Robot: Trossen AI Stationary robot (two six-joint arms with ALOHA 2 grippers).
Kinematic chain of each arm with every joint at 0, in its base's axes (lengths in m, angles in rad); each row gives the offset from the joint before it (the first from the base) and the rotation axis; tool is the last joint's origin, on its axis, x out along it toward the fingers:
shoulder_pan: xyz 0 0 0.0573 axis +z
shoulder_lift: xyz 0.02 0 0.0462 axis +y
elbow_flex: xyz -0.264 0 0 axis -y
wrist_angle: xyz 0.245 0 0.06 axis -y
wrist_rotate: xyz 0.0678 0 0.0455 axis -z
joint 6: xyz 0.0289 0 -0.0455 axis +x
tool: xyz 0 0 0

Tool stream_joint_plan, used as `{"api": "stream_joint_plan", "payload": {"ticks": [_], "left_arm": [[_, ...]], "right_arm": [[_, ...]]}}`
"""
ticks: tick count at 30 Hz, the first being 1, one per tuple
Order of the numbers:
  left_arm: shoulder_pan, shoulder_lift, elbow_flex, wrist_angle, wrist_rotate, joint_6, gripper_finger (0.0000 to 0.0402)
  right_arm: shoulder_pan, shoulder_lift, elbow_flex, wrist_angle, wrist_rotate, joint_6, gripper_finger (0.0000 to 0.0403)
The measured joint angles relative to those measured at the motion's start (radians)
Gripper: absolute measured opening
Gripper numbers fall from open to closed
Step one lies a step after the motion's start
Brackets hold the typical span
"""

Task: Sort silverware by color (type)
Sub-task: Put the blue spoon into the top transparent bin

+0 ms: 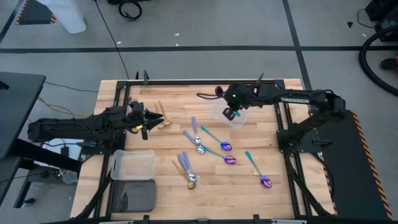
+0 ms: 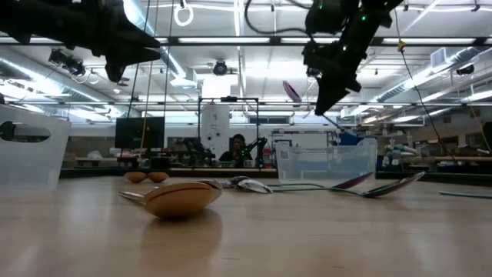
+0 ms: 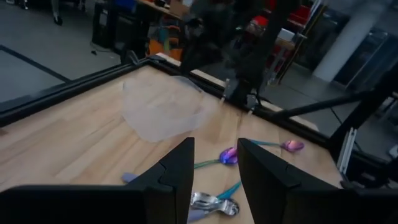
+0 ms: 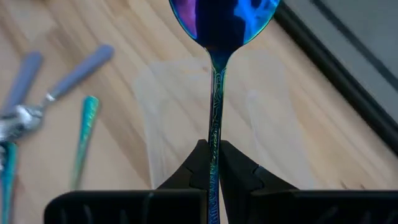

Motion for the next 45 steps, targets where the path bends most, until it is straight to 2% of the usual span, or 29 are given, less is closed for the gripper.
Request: {"api": "stream_joint_plan", "payload": {"ticks": [14,28,31,40,45], "left_arm": [[-0.03,0.033,0.006,-0.007,-0.014,0.009,0.013],[-0.029,0.033,0.006,-0.012,-0.016,0.032,0.013],[-0.029,0.033,0.006,-0.011,-0.016,0.034,0.013],[-0.029,0.033,0.006,-0.013,-0.016,0.034,0.013],[-0.031,0.033,0.006,-0.012,-0.015,0.025,0.013]], "right_arm": [[-0.122,0.208,-0.001,-0.085,-0.154,0.037,0.0025],[-0.195,0.335,-0.001,-0.084,-0.187,0.082,0.0038],[-0.197,0.343,-0.001,-0.094,-0.204,0.071,0.0059],[-0.203,0.316,0.071,-0.179,-0.201,0.084,0.0165],[-0.2,0.302,0.146,-0.239,-0.196,0.087,0.0195]]}}
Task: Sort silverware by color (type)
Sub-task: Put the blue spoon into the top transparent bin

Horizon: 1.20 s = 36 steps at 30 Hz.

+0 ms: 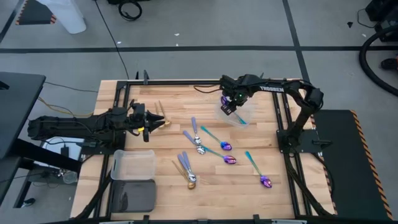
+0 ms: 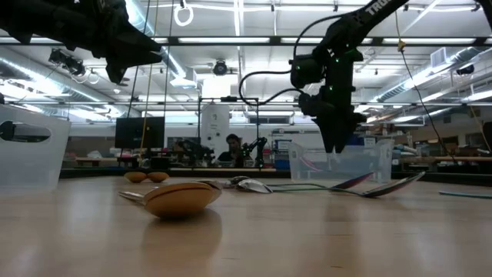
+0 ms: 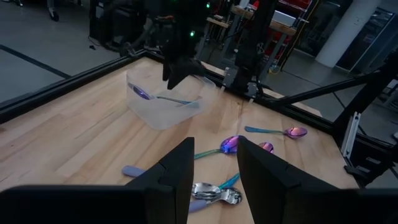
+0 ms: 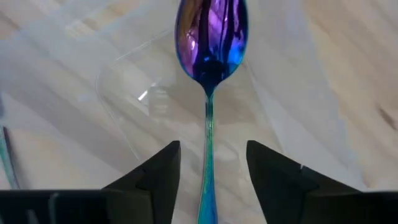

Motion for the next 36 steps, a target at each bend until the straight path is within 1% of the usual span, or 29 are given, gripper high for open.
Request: {"api": "stream_joint_plan", "payload": {"ticks": [6,10,12,16,19,23,25,29,36], "left_arm": [[-0.012,0.0,0.0,0.001,0.0,-0.001,0.013],[-0.012,0.0,0.0,0.0,0.0,-0.001,0.013],[-0.012,0.0,0.0,0.001,0.0,-0.001,0.013],[-0.012,0.0,0.0,0.001,0.0,-0.001,0.013],[-0.012,0.0,0.0,0.001,0.0,-0.001,0.013],[-0.012,0.0,0.0,0.0,0.0,0.0,0.013],[-0.012,0.0,0.0,0.0,0.0,0.0,0.013],[-0.012,0.0,0.0,0.0,0.0,0.0,0.013],[-0.012,0.0,0.0,-0.012,0.0,0.001,0.013]], "right_arm": [[0.014,-0.002,0.083,-0.097,0.04,0.006,0.0203],[0.033,-0.002,0.133,-0.117,0.043,-0.046,0.0203],[0.055,-0.002,0.157,-0.132,0.043,-0.125,0.0203],[0.131,-0.002,0.201,-0.163,0.064,-0.346,0.0203],[0.201,-0.002,0.207,-0.196,0.112,-0.511,0.0201],[0.298,-0.002,0.207,-0.237,0.118,-0.753,0.0193],[0.345,-0.002,0.207,-0.263,0.122,-0.845,0.0188],[0.441,-0.002,0.207,-0.31,0.122,-0.954,0.0177],[0.61,0.0,0.187,-0.34,0.122,-1.016,0.0167]]}}
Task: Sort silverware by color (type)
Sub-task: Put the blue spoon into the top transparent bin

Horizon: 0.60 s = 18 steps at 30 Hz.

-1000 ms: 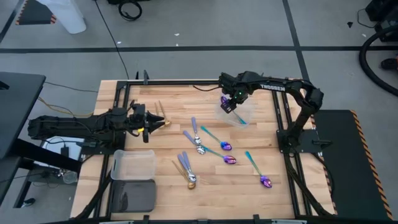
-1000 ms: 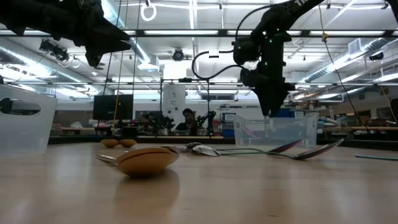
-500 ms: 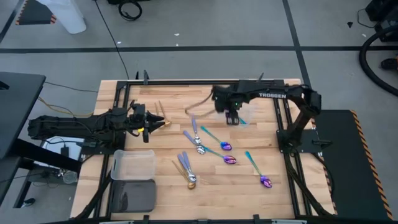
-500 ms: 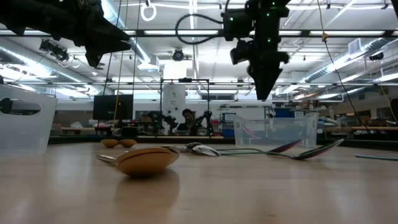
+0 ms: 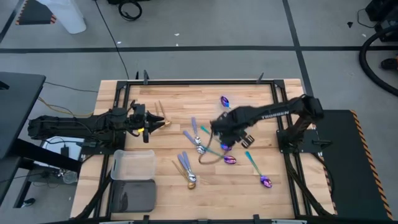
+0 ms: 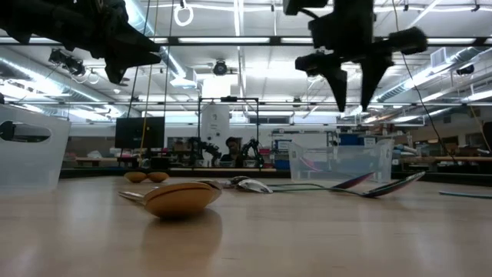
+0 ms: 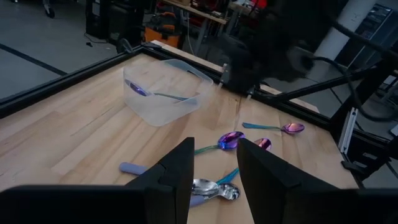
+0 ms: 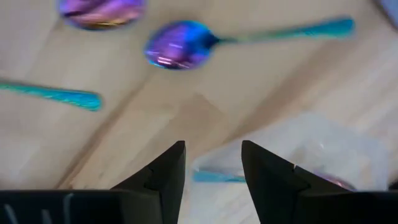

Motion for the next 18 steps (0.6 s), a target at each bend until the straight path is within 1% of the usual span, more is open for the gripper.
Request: {"api": "stream_joint_plan", "payload": {"ticks": [10,13,18], "left_arm": [[0.0,0.0,0.0,-0.011,0.0,-0.001,0.013],[0.0,0.0,0.0,-0.011,0.0,-0.004,0.013],[0.0,0.0,0.0,-0.021,0.0,-0.029,0.013]], "right_arm": [[0.23,0.003,-0.103,0.01,-0.019,-0.043,0.0166],[0.277,0.003,-0.132,0.024,-0.023,-0.043,0.0166],[0.335,0.003,-0.196,0.08,-0.066,-0.044,0.0165]]}}
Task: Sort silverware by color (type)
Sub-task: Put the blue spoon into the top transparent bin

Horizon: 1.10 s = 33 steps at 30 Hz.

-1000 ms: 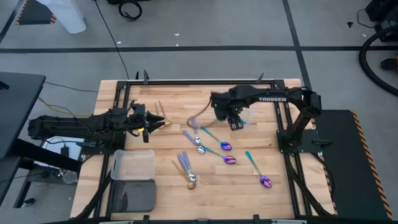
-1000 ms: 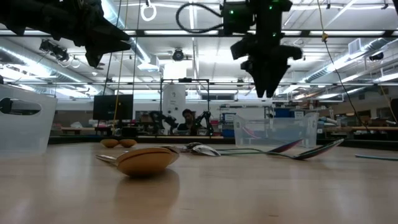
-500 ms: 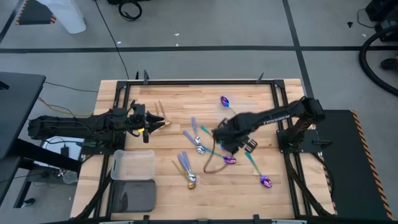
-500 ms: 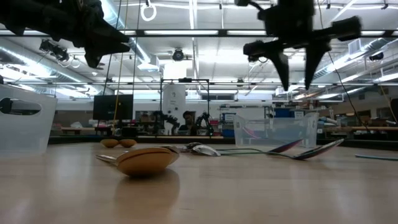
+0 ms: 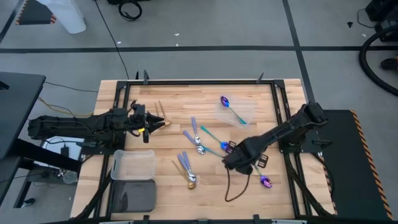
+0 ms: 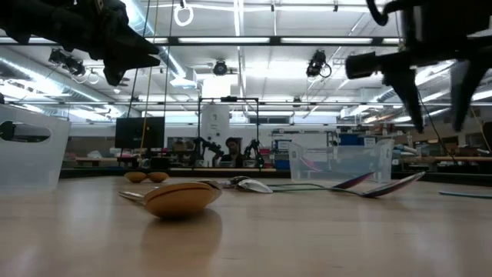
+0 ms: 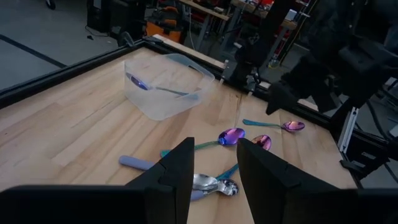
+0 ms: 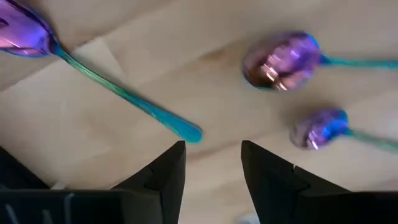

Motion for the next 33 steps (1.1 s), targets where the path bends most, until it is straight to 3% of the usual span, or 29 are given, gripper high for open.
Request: {"api": "stream_joint_plan", "payload": {"ticks": [20,33], "left_arm": [[0.0,0.0,0.0,0.006,0.0,-0.027,0.013],[0.0,0.0,0.0,0.005,0.0,-0.053,0.013]], "right_arm": [[0.182,0.0,-0.233,0.153,-0.043,-0.231,0.0165],[0.231,0.0,-0.288,0.25,-0.077,-0.228,0.0148]]}}
